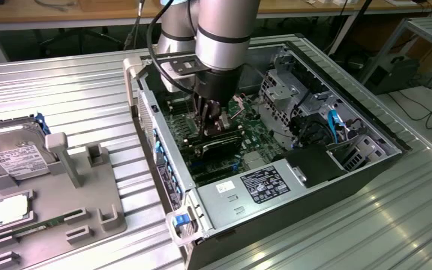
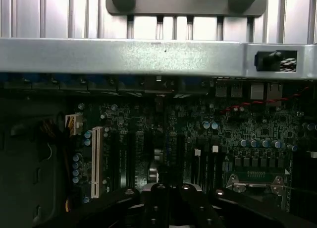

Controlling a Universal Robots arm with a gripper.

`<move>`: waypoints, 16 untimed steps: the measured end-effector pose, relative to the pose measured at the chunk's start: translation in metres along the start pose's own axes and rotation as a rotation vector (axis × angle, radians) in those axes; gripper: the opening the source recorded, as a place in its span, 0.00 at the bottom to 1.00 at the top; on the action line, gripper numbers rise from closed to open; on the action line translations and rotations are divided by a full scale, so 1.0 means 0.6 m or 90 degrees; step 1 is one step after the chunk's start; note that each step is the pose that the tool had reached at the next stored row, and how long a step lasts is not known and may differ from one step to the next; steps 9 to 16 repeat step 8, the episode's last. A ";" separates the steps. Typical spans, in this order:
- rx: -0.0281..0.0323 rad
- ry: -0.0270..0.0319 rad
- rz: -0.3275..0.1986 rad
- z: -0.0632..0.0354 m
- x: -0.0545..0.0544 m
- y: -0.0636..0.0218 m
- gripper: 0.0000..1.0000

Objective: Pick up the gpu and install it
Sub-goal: 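Press down on the gpu until it lock into place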

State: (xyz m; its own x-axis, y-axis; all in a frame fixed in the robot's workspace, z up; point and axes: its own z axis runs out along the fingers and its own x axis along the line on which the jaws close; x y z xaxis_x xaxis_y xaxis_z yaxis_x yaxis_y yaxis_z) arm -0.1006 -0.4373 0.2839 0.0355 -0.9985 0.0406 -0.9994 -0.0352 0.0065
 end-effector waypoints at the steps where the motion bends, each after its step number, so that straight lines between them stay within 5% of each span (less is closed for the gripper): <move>1: 0.0036 0.0002 0.000 0.000 0.000 -0.003 0.11; 3: 0.0065 0.0003 -0.001 0.000 0.000 -0.004 0.11; 16: 0.0066 0.0003 -0.003 0.000 0.000 -0.004 0.11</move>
